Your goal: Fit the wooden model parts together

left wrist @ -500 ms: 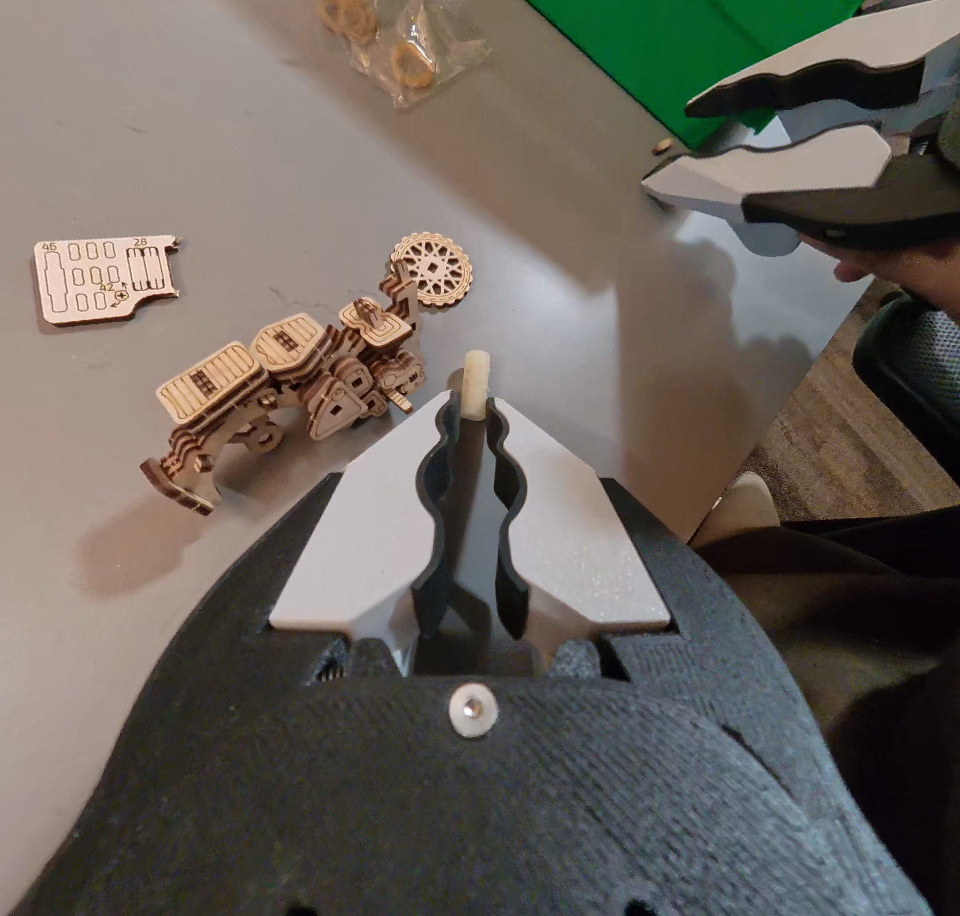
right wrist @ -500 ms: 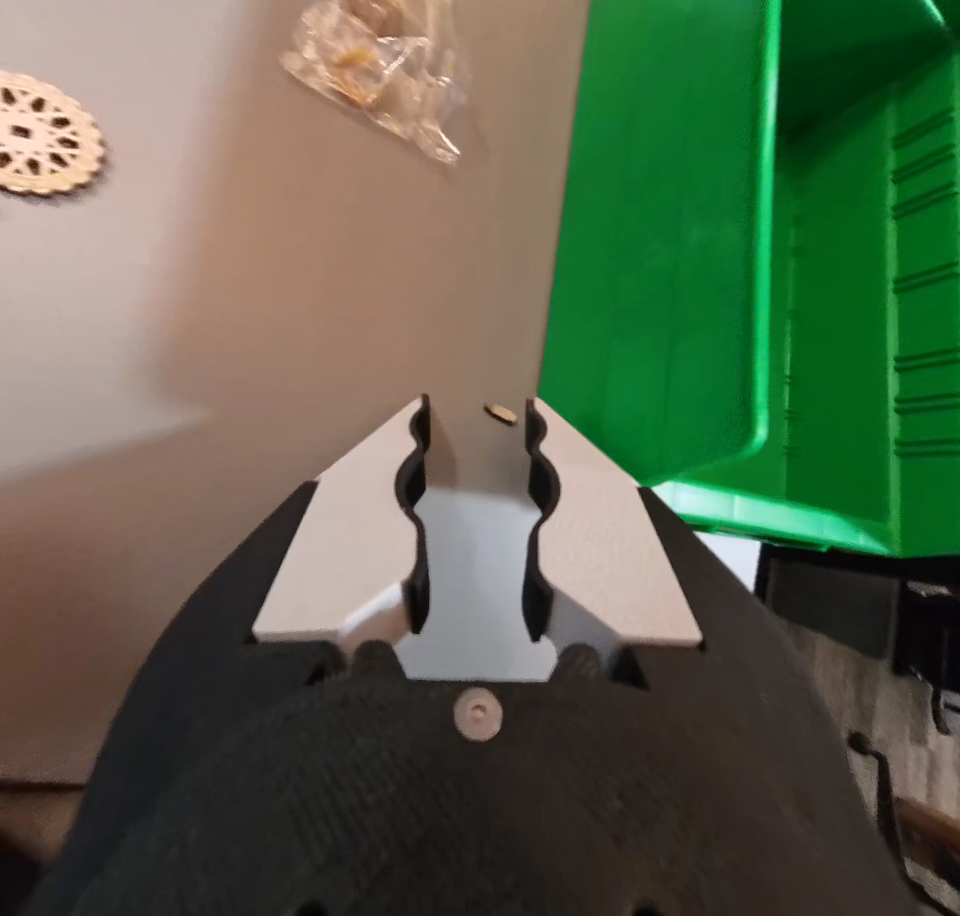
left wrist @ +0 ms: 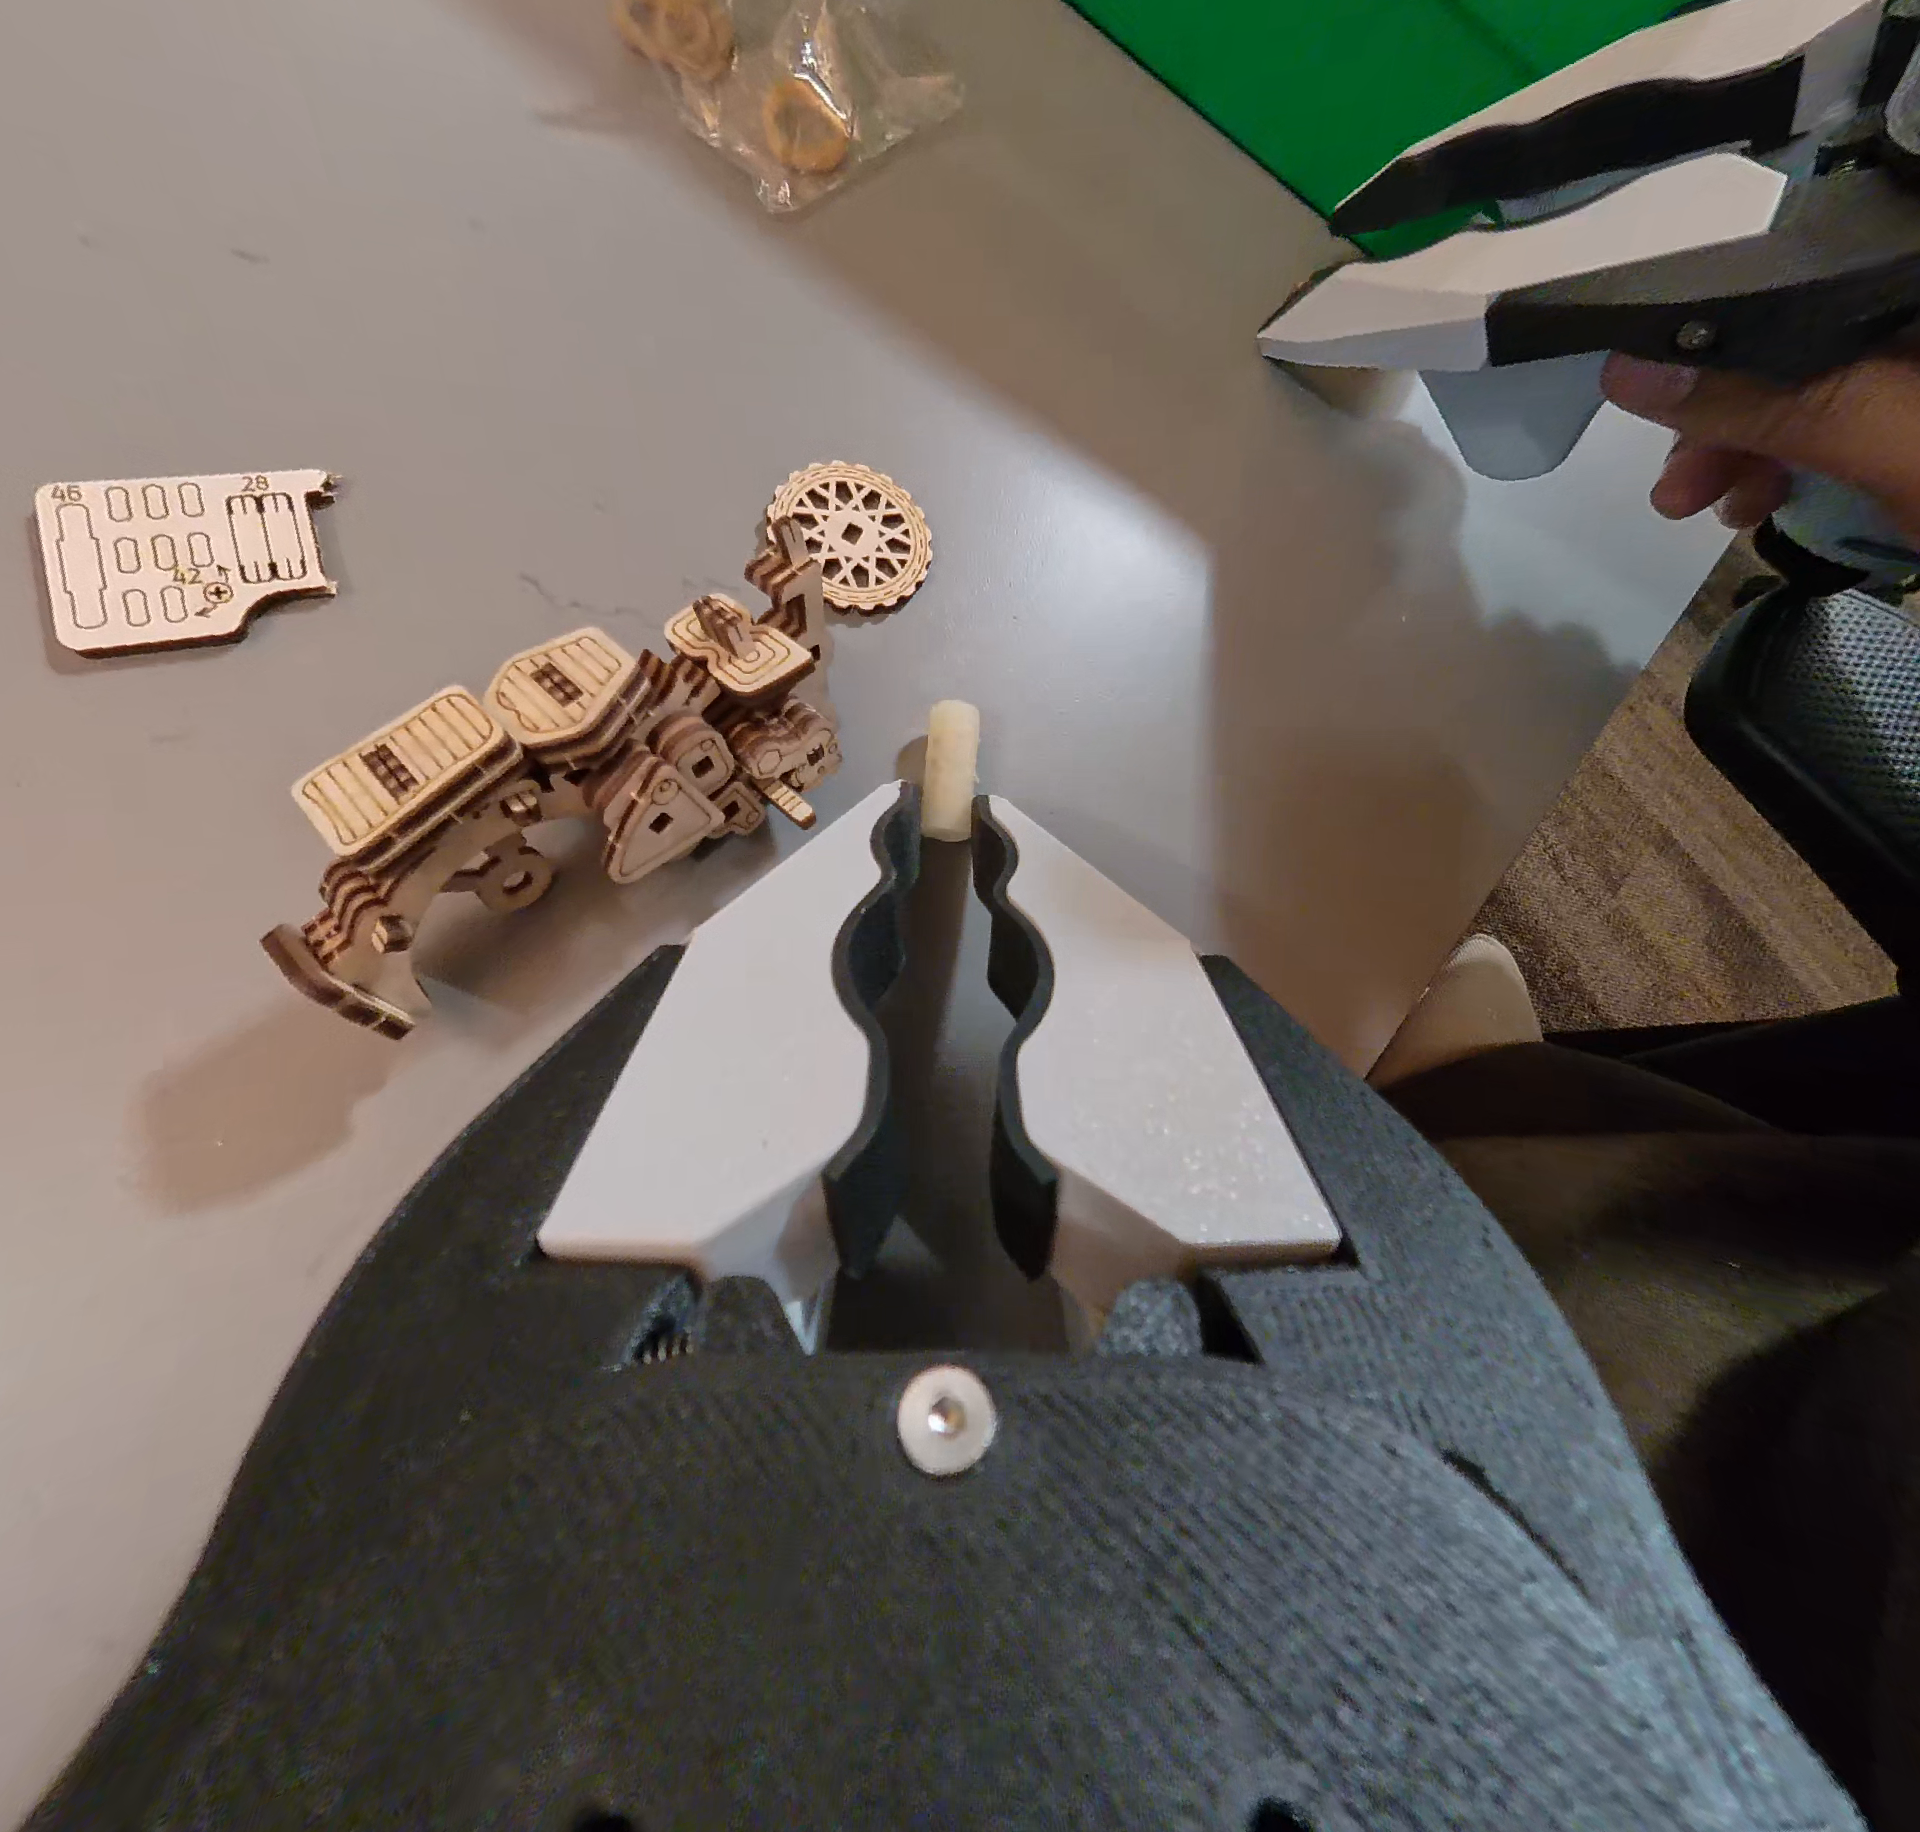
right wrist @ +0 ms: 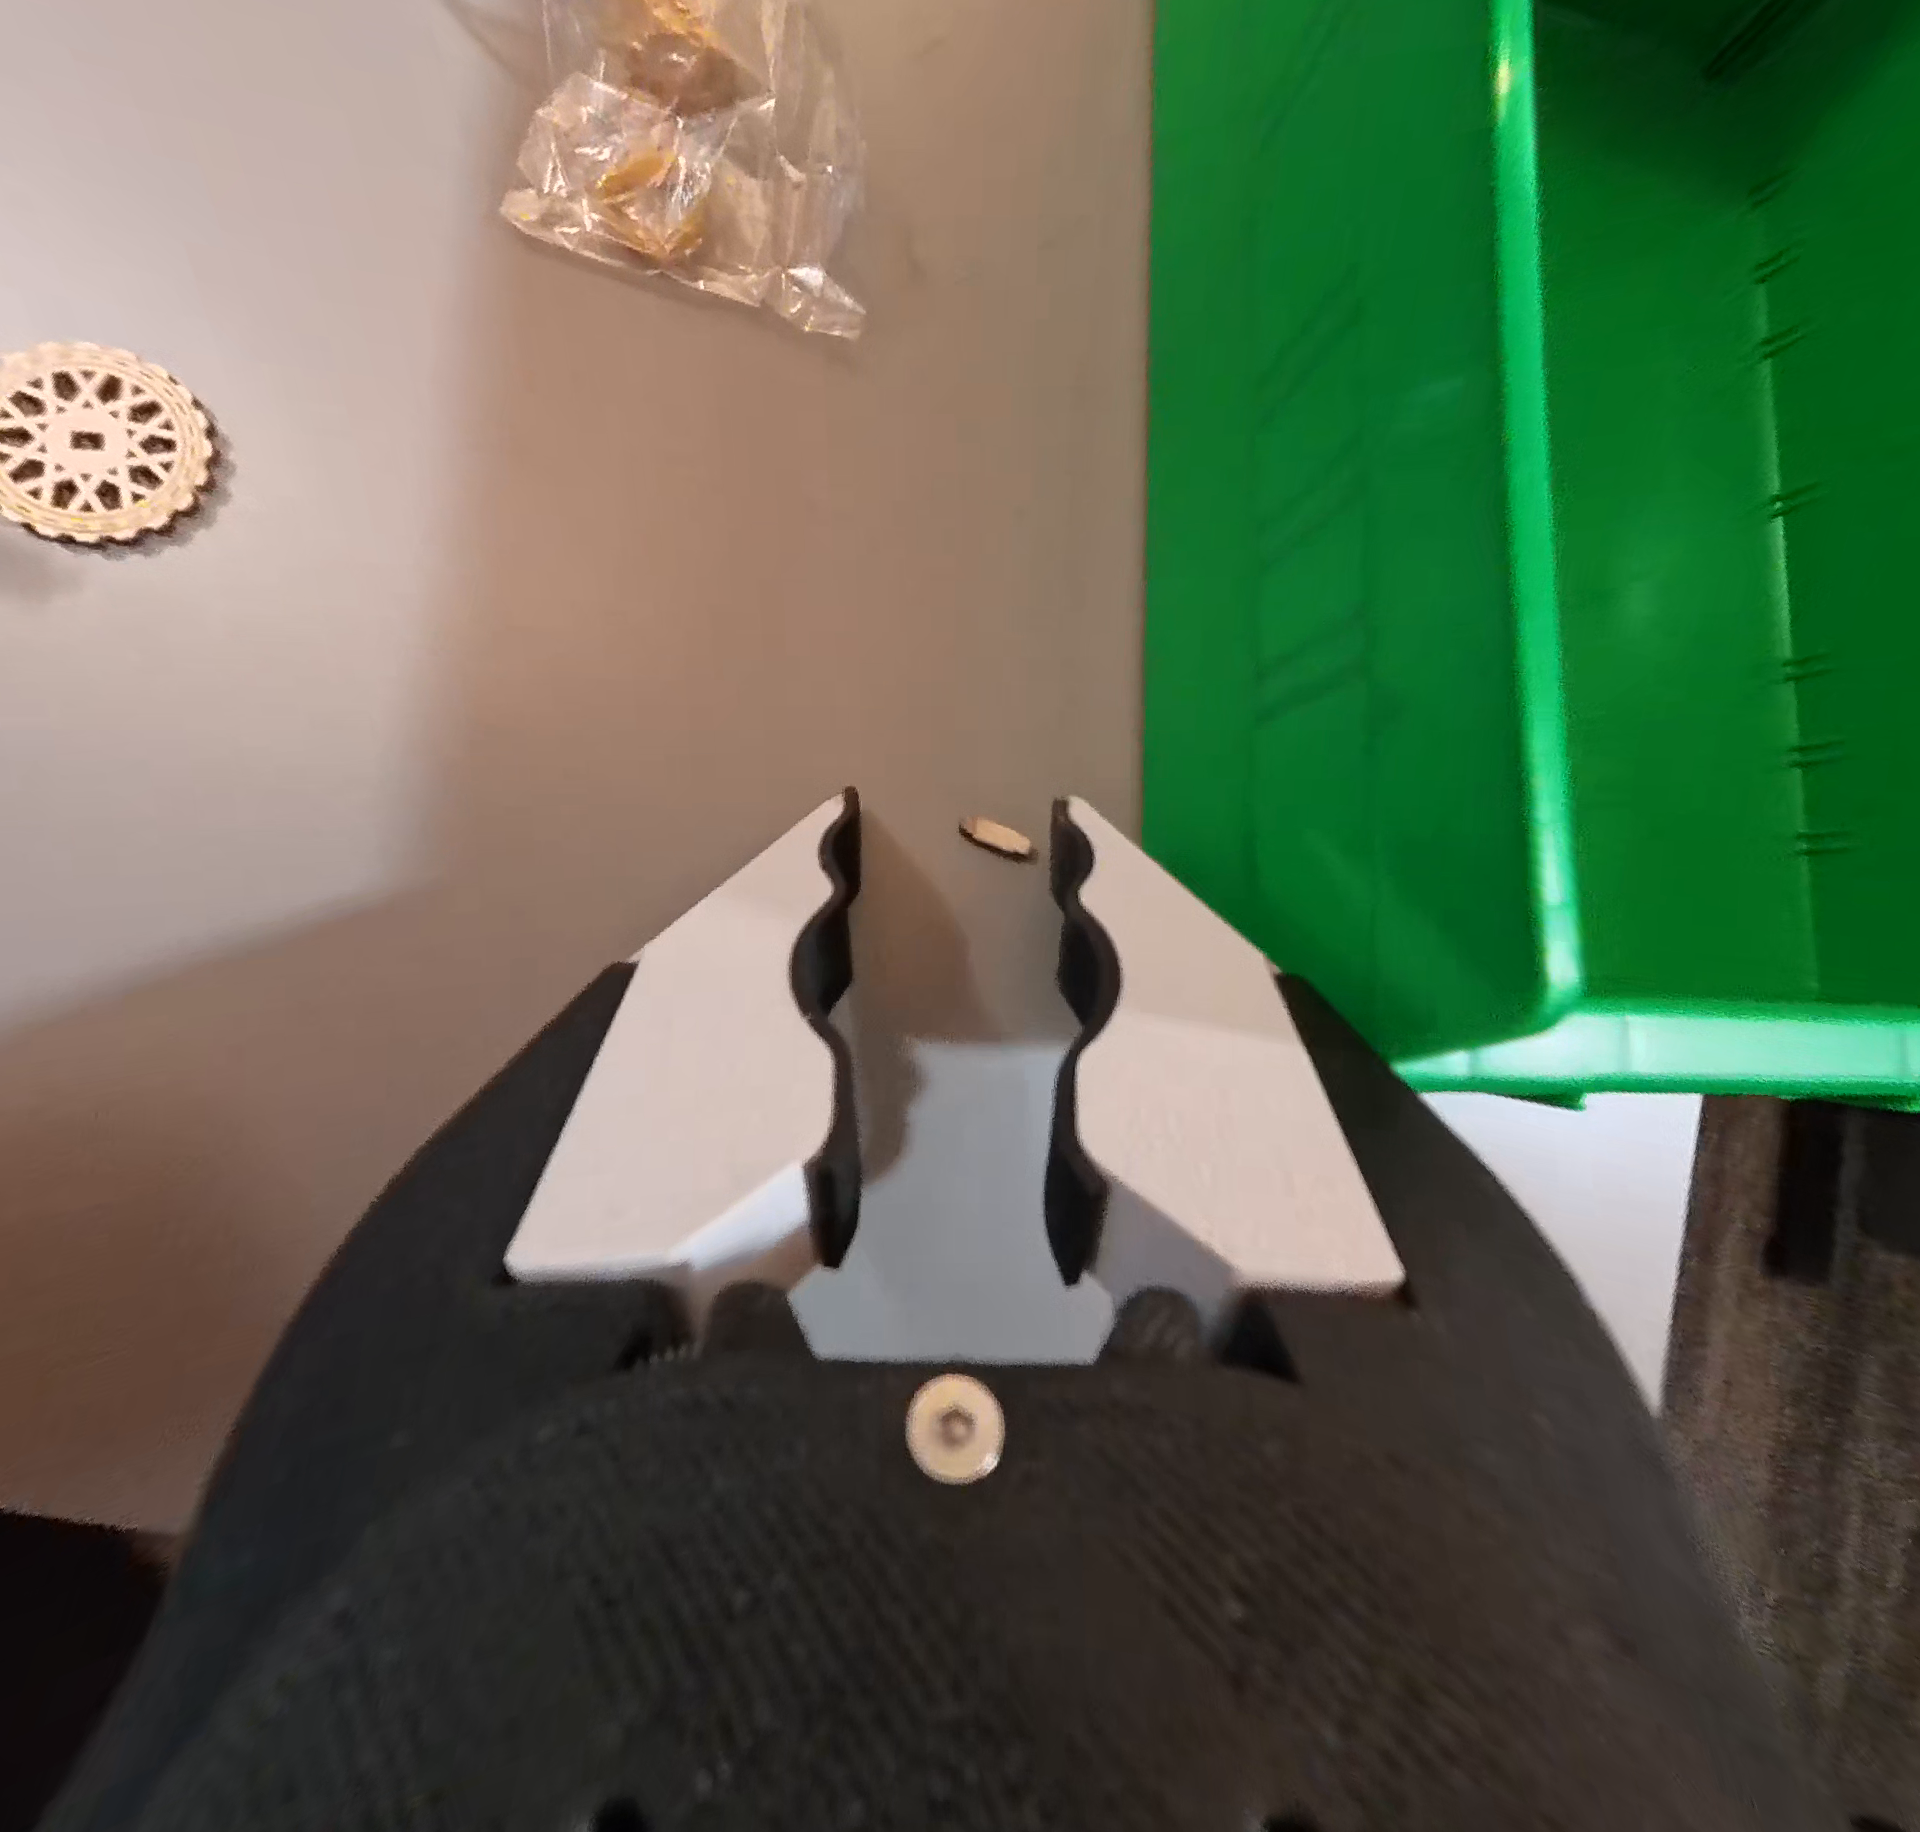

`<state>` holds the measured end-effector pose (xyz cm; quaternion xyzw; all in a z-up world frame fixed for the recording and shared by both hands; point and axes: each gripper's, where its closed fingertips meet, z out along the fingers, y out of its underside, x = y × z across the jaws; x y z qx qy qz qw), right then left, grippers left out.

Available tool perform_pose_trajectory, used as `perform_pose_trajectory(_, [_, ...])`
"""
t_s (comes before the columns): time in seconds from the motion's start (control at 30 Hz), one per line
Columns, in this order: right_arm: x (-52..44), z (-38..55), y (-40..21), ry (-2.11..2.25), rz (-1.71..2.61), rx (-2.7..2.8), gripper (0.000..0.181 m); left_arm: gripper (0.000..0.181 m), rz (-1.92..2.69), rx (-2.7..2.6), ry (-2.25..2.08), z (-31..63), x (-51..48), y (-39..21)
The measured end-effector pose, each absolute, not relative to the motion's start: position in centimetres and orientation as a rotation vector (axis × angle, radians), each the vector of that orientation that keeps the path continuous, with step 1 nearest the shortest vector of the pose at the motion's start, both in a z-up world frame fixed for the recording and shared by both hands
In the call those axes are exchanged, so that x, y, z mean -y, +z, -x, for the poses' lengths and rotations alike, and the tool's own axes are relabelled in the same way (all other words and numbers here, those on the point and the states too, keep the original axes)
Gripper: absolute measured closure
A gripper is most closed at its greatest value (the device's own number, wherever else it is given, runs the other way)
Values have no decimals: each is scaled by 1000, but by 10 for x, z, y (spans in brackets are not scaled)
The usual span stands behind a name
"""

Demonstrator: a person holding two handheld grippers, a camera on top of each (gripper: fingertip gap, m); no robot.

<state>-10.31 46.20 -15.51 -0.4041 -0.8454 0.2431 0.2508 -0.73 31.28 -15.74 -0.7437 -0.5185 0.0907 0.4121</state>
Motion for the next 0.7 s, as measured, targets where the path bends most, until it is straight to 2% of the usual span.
perform_pose_trajectory(0.53, [-460, 100, -158, 700, 1323, 2264, 152, 172, 1858, 1281, 224, 5, -314, -154])
perform_pose_trajectory(0.6, [-453, 96, -158, 791, 1396, 2285, 138, 172, 1851, 1282, 208, 3, -315, -155])
perform_pose_trajectory(0.7, [-436, 86, -154, 962, 1470, 2349, 139, 172, 1841, 1283, 200, 2, -315, -154])
